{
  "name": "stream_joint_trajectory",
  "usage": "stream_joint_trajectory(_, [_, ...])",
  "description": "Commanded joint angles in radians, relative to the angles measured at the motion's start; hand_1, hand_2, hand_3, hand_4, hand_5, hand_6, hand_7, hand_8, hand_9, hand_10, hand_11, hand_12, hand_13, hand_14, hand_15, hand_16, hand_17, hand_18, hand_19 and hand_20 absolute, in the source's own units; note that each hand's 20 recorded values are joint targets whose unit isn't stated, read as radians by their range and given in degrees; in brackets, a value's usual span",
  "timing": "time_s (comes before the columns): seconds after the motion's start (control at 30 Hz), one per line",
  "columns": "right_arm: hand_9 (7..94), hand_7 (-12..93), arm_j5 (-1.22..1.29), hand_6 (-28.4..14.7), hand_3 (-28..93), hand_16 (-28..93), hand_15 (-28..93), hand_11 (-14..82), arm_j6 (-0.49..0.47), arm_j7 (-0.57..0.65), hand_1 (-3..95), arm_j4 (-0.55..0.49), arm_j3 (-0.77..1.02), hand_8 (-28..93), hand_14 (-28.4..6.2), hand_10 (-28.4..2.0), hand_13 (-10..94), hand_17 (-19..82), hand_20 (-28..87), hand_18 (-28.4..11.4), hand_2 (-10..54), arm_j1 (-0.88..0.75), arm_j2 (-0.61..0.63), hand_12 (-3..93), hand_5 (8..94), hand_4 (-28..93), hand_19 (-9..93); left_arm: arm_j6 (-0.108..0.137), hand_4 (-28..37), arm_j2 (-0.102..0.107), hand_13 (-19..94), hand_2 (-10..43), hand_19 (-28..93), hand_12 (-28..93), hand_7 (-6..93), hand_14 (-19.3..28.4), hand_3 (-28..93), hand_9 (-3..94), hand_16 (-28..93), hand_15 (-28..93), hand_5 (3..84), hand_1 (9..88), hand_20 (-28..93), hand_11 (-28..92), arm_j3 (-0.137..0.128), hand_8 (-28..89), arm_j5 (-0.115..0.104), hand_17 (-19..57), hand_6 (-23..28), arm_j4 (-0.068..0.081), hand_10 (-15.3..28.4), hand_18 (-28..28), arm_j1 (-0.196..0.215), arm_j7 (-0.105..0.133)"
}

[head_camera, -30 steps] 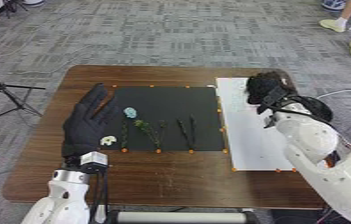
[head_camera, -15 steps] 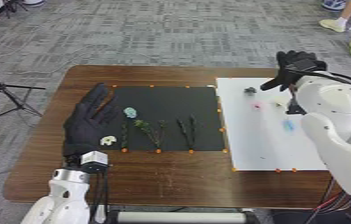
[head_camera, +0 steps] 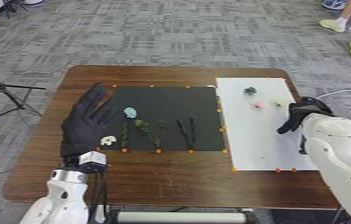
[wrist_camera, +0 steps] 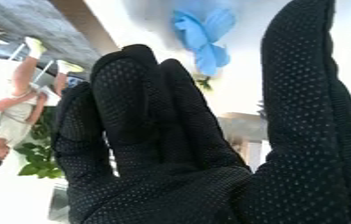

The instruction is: Arrange flowers

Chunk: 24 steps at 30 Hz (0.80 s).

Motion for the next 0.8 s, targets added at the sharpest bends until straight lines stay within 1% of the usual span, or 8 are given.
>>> stream_joint_trajectory(0.03, [62.6, 24, -0.093, -3.1, 74, 22, 78, 25.5, 0.049, -0.029, 36.3, 0.022, -0.008, -12, -9.4, -12.0, 61, 32, 44, -21.0, -9.5, -0.013, 0.001, 18.6, 55.9, -28, 88, 0.002, -28.3, -0.008, 17, -5.9, 38, 17, 22.8, 14.9, 68, 19.7, 7, 11, 24.3, 23.5, 8, 15, -0.005, -12, -0.004, -15.2, 2.2, -0.005, 10.3, 20.1, 0.021, 0.005])
stream_joint_trajectory(0.07, [66.3, 28, -0.103, -1.4, 79, 22, 78, 27.7, 0.037, -0.034, 37.7, 0.026, -0.015, -10, -8.8, -10.7, 62, 32, 44, -20.5, -9.5, -0.004, 0.001, 20.0, 60.0, -28, 88, 0.003, -28.3, -0.007, 17, -5.9, 38, 17, 22.8, 14.9, 68, 19.7, 7, 11, 24.3, 23.5, 8, 15, -0.004, -12, -0.003, -15.2, 2.3, -0.004, 10.2, 20.1, 0.02, 0.009])
stream_joint_trajectory(0.17, [79.2, 42, -0.06, 0.6, 77, 25, 77, 19.9, 0.066, -0.045, 48.5, 0.03, -0.001, 1, -7.0, -7.0, 66, 36, 45, -19.5, -9.5, -0.012, 0.0, 43.4, 67.0, -28, 89, 0.002, -28.3, -0.005, 18, -6.0, 38, 17, 22.8, 15.0, 68, 19.7, 7, 11, 24.3, 23.5, 8, 15, -0.004, -12, -0.004, -15.2, 2.2, -0.004, 10.2, 20.1, 0.018, 0.01])
stream_joint_trajectory(0.27, [87.1, 39, -0.098, 2.0, 78, 30, 77, 18.4, 0.159, -0.105, 50.7, 0.027, 0.019, 3, -5.9, -5.3, 70, 39, 45, -19.0, -9.5, -0.039, 0.005, 50.2, 76.2, -28, 92, 0.002, -28.3, -0.001, 17, -5.9, 38, 17, 22.8, 15.1, 68, 19.7, 7, 11, 24.3, 23.5, 8, 15, -0.004, -12, -0.004, -15.2, 2.3, -0.004, 10.3, 20.1, 0.017, 0.016])
stream_joint_trajectory(0.47, [88.2, 38, -0.148, 1.3, 83, 31, 78, 20.7, 0.265, -0.116, 49.4, 0.007, 0.001, 7, -5.7, -5.0, 71, 40, 46, -19.2, -9.5, -0.038, 0.016, 52.4, 78.5, -28, 93, 0.003, -28.3, -0.001, 17, -5.9, 38, 17, 22.8, 15.0, 68, 19.6, 7, 11, 24.3, 23.4, 8, 15, -0.008, -12, -0.005, -15.2, 2.2, -0.006, 10.2, 20.1, 0.023, 0.016])
stream_joint_trajectory(0.6, [82.7, 40, -0.109, 0.5, 82, 32, 78, 20.4, 0.151, -0.063, 47.9, -0.04, 0.002, 7, -6.3, -5.7, 70, 39, 47, -19.5, -9.5, -0.019, 0.008, 49.8, 72.0, -26, 93, -0.004, -28.3, 0.0, 18, -5.9, 38, 17, 22.8, 14.9, 68, 19.7, 7, 11, 24.3, 23.4, 8, 15, -0.012, -12, -0.003, -15.2, 2.3, -0.006, 10.2, 20.1, 0.028, 0.015])
stream_joint_trajectory(0.7, [75.9, 35, -0.106, -1.4, 82, 31, 78, 16.8, 0.309, -0.087, 46.4, -0.044, 0.002, 3, -6.7, -6.7, 67, 36, 47, -19.6, -9.5, -0.053, 0.018, 43.8, 65.1, -26, 92, -0.003, -28.3, 0.0, 18, -5.9, 38, 17, 22.8, 15.0, 68, 19.7, 7, 11, 24.4, 23.5, 8, 15, -0.014, -12, -0.005, -15.2, 2.2, -0.007, 10.2, 20.1, 0.03, 0.02])
stream_joint_trajectory(0.8, [76.8, 35, -0.073, -1.0, 82, 31, 79, 16.1, 0.149, -0.065, 47.1, -0.071, 0.007, 2, -6.8, -6.7, 68, 37, 47, -19.8, -9.5, -0.027, 0.005, 43.3, 66.5, -25, 92, -0.005, -28.3, -0.001, 18, -5.7, 38, 17, 22.8, 15.0, 68, 19.8, 7, 11, 24.3, 23.4, 8, 15, -0.014, -12, -0.004, -15.2, 2.2, -0.005, 10.3, 20.1, 0.027, 0.018])
